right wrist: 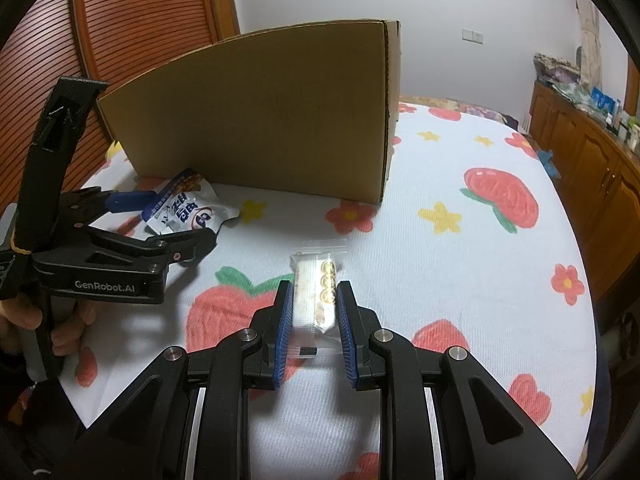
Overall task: Organize snacks
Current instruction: 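Lift both snacks up and carry them over the box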
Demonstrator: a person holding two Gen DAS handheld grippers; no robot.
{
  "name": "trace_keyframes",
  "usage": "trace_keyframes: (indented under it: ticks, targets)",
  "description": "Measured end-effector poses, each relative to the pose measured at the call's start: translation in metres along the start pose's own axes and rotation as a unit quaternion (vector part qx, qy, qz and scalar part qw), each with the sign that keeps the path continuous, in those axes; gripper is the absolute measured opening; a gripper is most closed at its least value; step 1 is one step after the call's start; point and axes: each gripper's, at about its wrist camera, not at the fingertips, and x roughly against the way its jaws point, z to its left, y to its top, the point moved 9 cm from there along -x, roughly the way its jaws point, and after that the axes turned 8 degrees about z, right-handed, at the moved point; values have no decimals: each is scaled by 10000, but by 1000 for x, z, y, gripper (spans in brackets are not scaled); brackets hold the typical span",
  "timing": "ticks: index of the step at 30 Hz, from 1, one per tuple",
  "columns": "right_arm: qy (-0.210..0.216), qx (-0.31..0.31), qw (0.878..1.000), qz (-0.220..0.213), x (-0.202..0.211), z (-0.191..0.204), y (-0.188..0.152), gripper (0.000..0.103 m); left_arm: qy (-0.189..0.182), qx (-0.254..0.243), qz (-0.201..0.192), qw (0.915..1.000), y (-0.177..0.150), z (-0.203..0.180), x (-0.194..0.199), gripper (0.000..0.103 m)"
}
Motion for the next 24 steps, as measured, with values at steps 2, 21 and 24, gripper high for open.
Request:
trace_keyframes:
  ticks: [2,21,24]
  targets:
    - [7,-3,10000,5,0,0,0,20,-25,-45,30,10000,1,-4,-1,100]
    - [14,14,10000,17,-1,-1,-1,20,-340,-353,89,9988,16,4,-3,81]
    - [16,17,10000,22,-1,-2,-1,20,-563,-334,13,9979,11,4,3,78]
